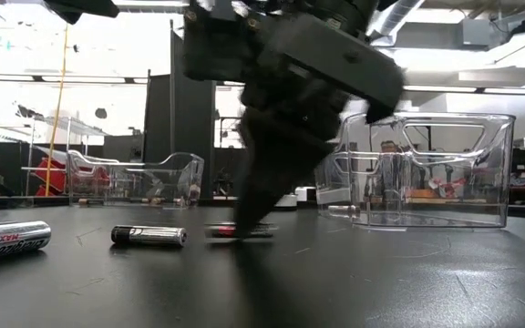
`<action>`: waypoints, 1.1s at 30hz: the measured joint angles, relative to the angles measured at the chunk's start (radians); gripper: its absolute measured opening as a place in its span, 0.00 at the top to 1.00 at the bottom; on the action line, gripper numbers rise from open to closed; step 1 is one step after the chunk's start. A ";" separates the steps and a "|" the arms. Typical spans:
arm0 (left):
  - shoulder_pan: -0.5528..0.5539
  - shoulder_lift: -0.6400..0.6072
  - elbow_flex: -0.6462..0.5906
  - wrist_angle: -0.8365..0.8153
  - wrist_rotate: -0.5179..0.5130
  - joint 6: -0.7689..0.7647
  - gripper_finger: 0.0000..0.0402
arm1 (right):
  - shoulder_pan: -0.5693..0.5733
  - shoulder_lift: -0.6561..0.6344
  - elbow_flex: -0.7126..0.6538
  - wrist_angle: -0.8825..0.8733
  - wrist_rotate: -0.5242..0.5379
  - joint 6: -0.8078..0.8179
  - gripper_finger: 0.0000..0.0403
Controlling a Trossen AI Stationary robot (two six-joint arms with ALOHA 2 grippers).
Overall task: Sort batteries
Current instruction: Put the silver battery into the bottom transparent bin
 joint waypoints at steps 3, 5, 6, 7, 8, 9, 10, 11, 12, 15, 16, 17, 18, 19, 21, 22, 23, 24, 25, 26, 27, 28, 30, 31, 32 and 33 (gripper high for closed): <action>0.000 0.000 0.000 -0.002 0.000 0.000 0.97 | -0.005 -0.018 -0.002 -0.029 0.006 -0.003 0.98; 0.000 0.000 0.000 -0.003 0.000 0.000 0.97 | -0.008 -0.037 -0.002 -0.055 0.022 -0.007 0.98; 0.000 0.000 0.000 -0.003 0.000 0.004 0.97 | -0.008 -0.046 -0.002 -0.067 0.037 -0.010 0.98; 0.000 0.000 0.000 -0.002 0.000 0.007 0.97 | -0.008 -0.054 -0.001 -0.076 0.051 -0.013 0.98; 0.000 0.000 0.000 -0.001 0.000 0.007 0.97 | -0.008 -0.063 0.000 -0.090 0.063 -0.018 0.98; 0.000 0.000 0.000 -0.001 0.000 0.007 0.97 | -0.008 -0.068 0.000 -0.105 0.074 -0.023 0.98; 0.000 0.000 0.000 -0.001 0.000 0.007 0.97 | -0.010 -0.076 0.000 -0.122 0.087 -0.026 0.98; 0.000 0.000 0.000 -0.001 0.000 0.007 0.97 | -0.011 -0.084 0.000 -0.136 0.095 -0.028 0.98; 0.000 0.000 0.000 -0.001 0.000 0.007 0.97 | -0.011 -0.094 0.000 -0.150 0.107 -0.029 0.98; 0.000 0.000 0.000 -0.001 0.000 0.008 0.97 | -0.020 -0.134 0.000 -0.187 0.154 -0.033 0.98; 0.000 0.000 0.000 -0.002 0.000 0.008 0.97 | -0.022 -0.147 0.000 -0.201 0.173 -0.036 0.98; 0.000 0.000 0.000 -0.003 0.000 0.008 0.97 | -0.025 -0.163 0.000 -0.214 0.191 -0.038 0.98; 0.000 0.000 0.000 -0.003 0.000 0.008 0.97 | -0.026 -0.179 0.000 -0.227 0.210 -0.040 0.98; 0.000 0.000 0.000 -0.003 0.000 0.008 0.97 | -0.027 -0.200 0.000 -0.241 0.232 -0.040 0.98; 0.000 0.000 0.000 -0.003 0.000 0.009 0.97 | -0.030 -0.245 0.000 -0.274 0.280 -0.040 0.98; 0.000 0.000 0.000 -0.003 0.000 0.012 0.97 | -0.031 -0.269 0.001 -0.295 0.301 -0.039 0.98; 0.000 0.000 0.000 -0.003 0.000 0.014 0.97 | -0.034 -0.291 0.001 -0.319 0.322 -0.039 0.98; 0.000 0.000 0.000 -0.003 0.000 0.014 0.97 | -0.038 -0.312 0.001 -0.347 0.340 -0.037 0.98; 0.000 0.000 0.000 -0.003 0.000 0.014 0.97 | -0.044 -0.335 0.001 -0.376 0.356 -0.028 0.98; 0.000 0.000 0.000 -0.003 0.000 0.014 0.97 | -0.054 -0.355 0.001 -0.409 0.370 -0.016 0.98; 0.000 0.000 0.000 -0.003 0.000 0.014 0.97 | -0.067 -0.376 0.001 -0.443 0.379 -0.001 0.98; 0.000 0.000 0.000 -0.003 0.000 0.014 0.97 | -0.083 -0.398 0.001 -0.482 0.388 0.020 0.98; 0.000 0.000 0.000 -0.003 0.000 0.014 0.97 | -0.121 -0.441 -0.017 -0.535 0.399 0.047 0.98; 0.000 0.000 0.000 -0.003 0.000 0.015 0.97 | -0.143 -0.460 -0.033 -0.548 0.400 0.049 0.98; 0.000 0.000 0.000 -0.003 0.000 0.017 0.97 | -0.165 -0.480 -0.057 -0.546 0.400 0.049 0.98; 0.000 0.000 0.000 -0.003 0.000 0.021 0.97 | -0.187 -0.501 -0.087 -0.530 0.400 0.049 0.98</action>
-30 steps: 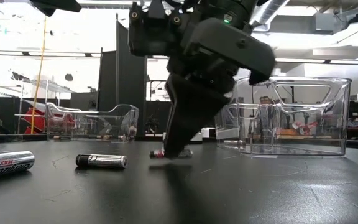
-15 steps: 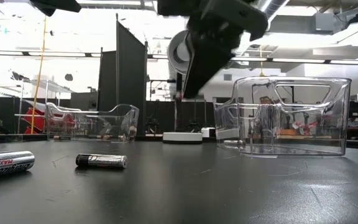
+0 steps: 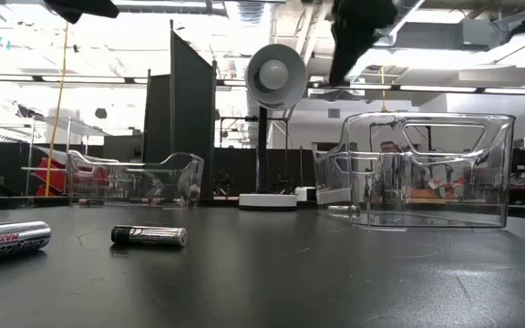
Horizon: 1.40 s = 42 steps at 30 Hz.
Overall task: Sort batteries
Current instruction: Put the silver battery into the bottom transparent bin
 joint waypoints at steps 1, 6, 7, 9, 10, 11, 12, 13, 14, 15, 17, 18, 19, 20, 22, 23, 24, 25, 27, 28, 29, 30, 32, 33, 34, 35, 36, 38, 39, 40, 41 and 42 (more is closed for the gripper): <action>0.000 0.000 0.000 0.000 0.000 0.001 0.97 | -0.024 -0.019 -0.033 0.022 -0.001 0.000 0.98; 0.000 0.010 0.000 -0.002 0.000 0.013 0.97 | -0.131 -0.148 -0.273 0.230 -0.066 -0.009 0.98; 0.000 0.015 0.000 -0.002 0.000 0.016 0.97 | -0.154 -0.169 -0.326 0.281 -0.088 -0.020 0.98; 0.000 0.024 0.000 -0.002 0.000 0.017 0.97 | -0.202 -0.202 -0.422 0.359 -0.145 -0.039 0.98; 0.000 0.029 0.000 -0.002 0.000 0.017 0.97 | -0.227 -0.211 -0.460 0.394 -0.185 -0.049 0.98; 0.000 0.033 0.000 -0.002 0.000 0.017 0.97 | -0.253 -0.214 -0.490 0.425 -0.222 -0.056 0.98; 0.000 0.037 0.000 -0.002 0.000 0.018 0.97 | -0.277 -0.214 -0.513 0.455 -0.259 -0.061 0.98; 0.000 0.042 0.000 -0.002 0.000 0.017 0.97 | -0.298 -0.208 -0.532 0.478 -0.292 -0.068 0.98; 0.000 0.045 0.000 0.000 0.000 0.016 0.97 | -0.316 -0.193 -0.542 0.487 -0.309 -0.074 0.98; 0.000 0.046 0.000 0.000 0.000 0.015 0.97 | -0.331 -0.174 -0.546 0.494 -0.320 -0.080 0.98; 0.000 0.052 0.000 0.003 0.000 0.008 0.97 | -0.347 -0.130 -0.547 0.499 -0.349 -0.100 0.98; 0.000 0.057 0.000 0.005 0.000 0.003 0.97 | -0.350 -0.107 -0.547 0.509 -0.366 -0.111 0.98; 0.000 0.061 0.000 0.005 0.000 -0.002 0.97 | -0.355 -0.085 -0.547 0.525 -0.378 -0.125 0.98; 0.000 0.068 0.000 0.005 0.001 -0.007 0.97 | -0.355 -0.064 -0.547 0.538 -0.387 -0.134 0.98; 0.000 0.079 0.000 0.005 0.002 -0.021 0.97 | -0.361 -0.018 -0.547 0.556 -0.402 -0.153 0.98; 0.000 0.084 0.000 0.005 0.002 -0.025 0.97 | -0.361 -0.001 -0.547 0.567 -0.402 -0.161 0.98; 0.000 0.092 0.000 0.005 0.002 -0.027 0.97 | -0.362 0.014 -0.547 0.580 -0.402 -0.166 0.97; 0.000 0.098 0.000 0.006 0.002 -0.031 0.97 | -0.363 0.028 -0.546 0.589 -0.403 -0.169 0.97; 0.000 0.110 0.000 0.006 0.002 -0.037 0.97 | -0.368 0.050 -0.542 0.602 -0.402 -0.173 0.94; 0.000 0.115 0.000 0.006 0.002 -0.041 0.97 | -0.368 0.056 -0.538 0.604 -0.402 -0.173 0.93; 0.000 0.118 0.000 0.007 0.002 -0.042 0.97 | -0.366 0.061 -0.532 0.604 -0.402 -0.174 0.91; 0.000 0.120 0.000 0.007 0.002 -0.042 0.97 | -0.366 0.064 -0.524 0.605 -0.402 -0.174 0.89; 0.000 0.127 0.000 0.012 0.002 -0.044 0.97 | -0.363 0.064 -0.515 0.607 -0.401 -0.177 0.84; 0.000 0.128 0.000 0.012 0.002 -0.044 0.97 | -0.362 0.064 -0.508 0.601 -0.399 -0.177 0.82; 0.000 0.129 0.000 0.011 0.002 -0.044 0.97 | -0.359 0.064 -0.498 0.600 -0.395 -0.177 0.80; 0.000 0.129 0.000 0.011 0.002 -0.045 0.97 | -0.356 0.058 -0.490 0.599 -0.384 -0.179 0.78; 0.000 0.129 0.000 0.012 0.001 -0.050 0.97 | -0.351 0.051 -0.485 0.595 -0.369 -0.181 0.77; 0.000 0.129 0.000 0.012 0.001 -0.052 0.97 | -0.342 0.033 -0.474 0.581 -0.331 -0.185 0.73; 0.000 0.129 0.000 0.012 0.001 -0.052 0.97 | -0.337 0.021 -0.472 0.579 -0.316 -0.184 0.71; 0.000 0.129 0.000 0.012 0.001 -0.051 0.97 | -0.336 0.009 -0.470 0.575 -0.303 -0.184 0.70; 0.000 0.129 0.000 0.013 0.001 -0.051 0.97 | -0.333 -0.008 -0.470 0.572 -0.290 -0.183 0.68; 0.000 0.129 0.000 0.013 0.001 -0.051 0.97 | -0.331 -0.024 -0.470 0.567 -0.277 -0.179 0.66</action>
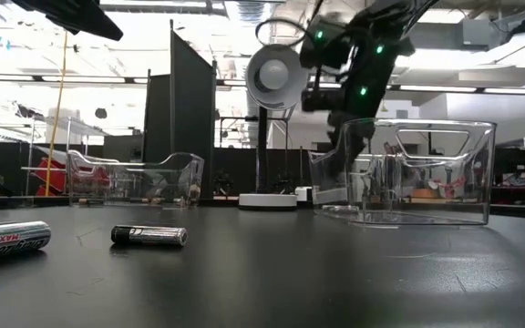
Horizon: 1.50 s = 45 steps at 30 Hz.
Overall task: Sort batteries
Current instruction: Put the silver battery into the bottom transparent bin
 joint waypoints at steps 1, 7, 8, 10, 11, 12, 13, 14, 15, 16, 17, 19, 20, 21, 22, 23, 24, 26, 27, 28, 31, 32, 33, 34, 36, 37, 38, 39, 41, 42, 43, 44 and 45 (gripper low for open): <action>0.000 0.000 0.000 0.000 0.000 0.000 0.97 | 0.001 -0.020 0.000 -0.011 0.013 0.005 0.64; 0.000 0.000 0.000 0.003 0.000 0.000 0.97 | 0.052 -0.157 0.000 -0.013 0.066 0.055 0.58; 0.001 0.000 0.000 0.006 0.000 0.002 0.97 | 0.071 -0.178 0.000 0.012 0.066 0.056 0.58; 0.007 0.000 0.000 0.014 -0.001 0.009 0.97 | 0.120 -0.203 0.000 0.082 0.066 0.051 0.59; 0.010 0.000 0.000 0.017 -0.001 0.010 0.97 | 0.146 -0.209 0.000 0.129 0.066 0.046 0.59; 0.014 0.000 0.000 0.016 -0.001 0.011 0.97 | 0.174 -0.210 0.001 0.175 0.066 0.043 0.59; 0.019 0.000 0.000 0.017 -0.001 0.011 0.97 | 0.201 -0.207 0.001 0.218 0.065 0.043 0.60; 0.023 0.000 0.000 0.017 -0.001 0.011 0.97 | 0.228 -0.205 0.001 0.260 0.065 0.043 0.60; 0.026 0.000 0.000 0.016 -0.001 0.011 0.97 | 0.257 -0.201 0.001 0.298 0.062 0.042 0.60; 0.029 0.000 0.000 0.016 -0.002 0.011 0.97 | 0.285 -0.185 0.001 0.346 0.062 0.042 0.60; 0.032 0.000 0.000 0.016 -0.002 0.011 0.97 | 0.315 -0.173 0.002 0.400 0.062 0.045 0.60; 0.035 0.000 0.000 0.015 -0.001 0.010 0.97 | 0.376 -0.143 0.002 0.474 0.061 0.048 0.60; 0.035 0.000 0.000 0.015 -0.002 0.010 0.97 | 0.405 -0.122 0.008 0.510 0.061 0.047 0.60; 0.035 0.000 0.000 0.015 -0.002 0.010 0.97 | 0.432 -0.103 0.024 0.536 0.059 0.047 0.60; 0.035 0.000 0.000 0.014 -0.001 0.010 0.97 | 0.457 -0.081 0.043 0.544 0.058 0.047 0.60; 0.035 0.000 0.000 0.015 -0.001 0.010 0.97 | 0.479 -0.056 0.064 0.540 0.058 0.048 0.60; 0.035 0.000 0.000 0.016 -0.001 0.008 0.97 | 0.497 -0.029 0.085 0.538 0.058 0.047 0.60; 0.035 0.000 0.000 0.014 -0.001 0.008 0.97 | 0.523 0.032 0.124 0.532 0.058 0.048 0.60; 0.035 0.000 0.000 0.017 -0.002 0.008 0.97 | 0.532 0.065 0.140 0.523 0.058 0.048 0.60; 0.035 0.000 0.000 0.017 -0.002 0.008 0.97 | 0.539 0.099 0.157 0.521 0.058 0.048 0.60; 0.035 0.000 0.000 0.016 -0.002 0.008 0.97 | 0.551 0.192 0.212 0.476 0.046 0.072 0.60; 0.035 0.000 0.000 0.016 -0.002 0.008 0.97 | 0.551 0.219 0.233 0.455 0.026 0.087 0.60; 0.035 0.000 0.000 0.016 -0.002 0.008 0.97 | 0.549 0.248 0.252 0.434 0.000 0.105 0.60; 0.035 0.000 0.000 0.015 -0.002 0.008 0.97 | 0.548 0.273 0.268 0.412 -0.026 0.121 0.60; 0.035 0.000 0.000 0.015 -0.001 0.008 0.97 | 0.546 0.320 0.296 0.397 -0.060 0.136 0.60; 0.035 0.000 0.000 0.015 -0.001 0.008 0.97 | 0.546 0.339 0.308 0.397 -0.071 0.138 0.60; 0.035 0.000 0.000 0.015 -0.002 0.008 0.97 | 0.546 0.354 0.319 0.395 -0.077 0.141 0.60; 0.035 0.000 0.000 0.014 -0.001 0.008 0.97 | 0.546 0.370 0.334 0.398 -0.092 0.146 0.60; 0.035 0.000 0.000 0.013 -0.001 0.008 0.97 | 0.541 0.394 0.353 0.403 -0.125 0.161 0.60; 0.035 0.000 0.000 0.013 -0.001 0.008 0.97 | 0.540 0.408 0.360 0.399 -0.136 0.172 0.60; 0.035 0.000 0.000 0.013 -0.001 0.008 0.97 | 0.540 0.421 0.366 0.400 -0.145 0.183 0.60; 0.035 0.000 0.000 0.012 -0.001 0.009 0.97 | 0.540 0.434 0.369 0.399 -0.148 0.195 0.60; 0.035 0.000 0.000 0.011 -0.001 0.010 0.97 | 0.539 0.444 0.371 0.392 -0.148 0.204 0.60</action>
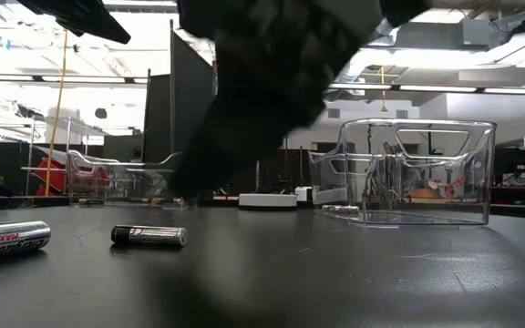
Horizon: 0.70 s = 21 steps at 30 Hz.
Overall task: Sort batteries
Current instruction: Put the silver battery into the bottom transparent bin
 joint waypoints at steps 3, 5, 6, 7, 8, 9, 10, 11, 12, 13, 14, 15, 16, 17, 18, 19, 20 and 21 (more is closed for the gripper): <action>0.000 0.000 0.000 0.000 0.000 0.000 0.97 | 0.000 0.028 0.017 -0.006 -0.001 0.018 0.60; 0.000 0.000 0.000 0.001 0.000 0.000 0.97 | 0.000 0.049 0.034 -0.012 0.006 0.027 0.60; 0.000 0.000 0.000 0.001 0.000 0.001 0.97 | 0.000 0.057 0.041 -0.010 0.017 0.028 0.60; 0.000 0.000 0.000 0.001 0.000 0.001 0.97 | 0.001 0.065 0.045 -0.018 0.028 0.029 0.60; 0.000 0.000 0.000 0.001 0.000 0.001 0.97 | 0.001 0.078 0.056 -0.025 0.033 0.030 0.60; 0.000 0.000 0.000 0.002 0.000 0.001 0.97 | 0.001 0.088 0.069 -0.022 0.036 0.030 0.60; 0.000 0.000 0.000 0.002 0.000 0.001 0.97 | 0.000 0.094 0.076 -0.027 0.036 0.030 0.60; 0.000 0.000 0.000 0.002 0.000 0.001 0.97 | 0.000 0.105 0.086 -0.039 0.037 0.030 0.60; 0.000 0.000 0.000 0.003 0.000 0.000 0.97 | 0.000 0.117 0.099 -0.045 0.043 0.030 0.60; 0.000 0.000 0.000 0.002 0.000 0.000 0.97 | 0.000 0.124 0.108 -0.055 0.059 0.030 0.61; 0.000 0.000 0.000 0.000 0.002 0.001 0.97 | 0.001 0.132 0.120 -0.072 0.075 0.030 0.61; 0.000 0.000 0.000 0.002 0.002 0.000 0.97 | 0.002 0.143 0.132 -0.087 0.086 0.030 0.62; 0.000 0.000 0.000 0.003 0.002 0.000 0.97 | 0.001 0.150 0.144 -0.106 0.093 0.030 0.63; 0.000 0.000 0.000 0.003 0.002 0.000 0.97 | 0.001 0.157 0.152 -0.125 0.101 0.030 0.65; 0.000 0.000 0.000 0.004 0.002 0.000 0.97 | 0.001 0.160 0.161 -0.139 0.108 0.030 0.67; 0.000 0.000 0.000 0.005 0.002 0.000 0.97 | 0.001 0.161 0.163 -0.147 0.109 0.030 0.70; 0.000 0.000 0.000 0.003 0.002 0.000 0.97 | 0.000 0.161 0.163 -0.153 0.111 0.029 0.74; 0.000 0.000 0.000 0.004 0.002 0.000 0.97 | -0.001 0.161 0.163 -0.157 0.112 0.028 0.78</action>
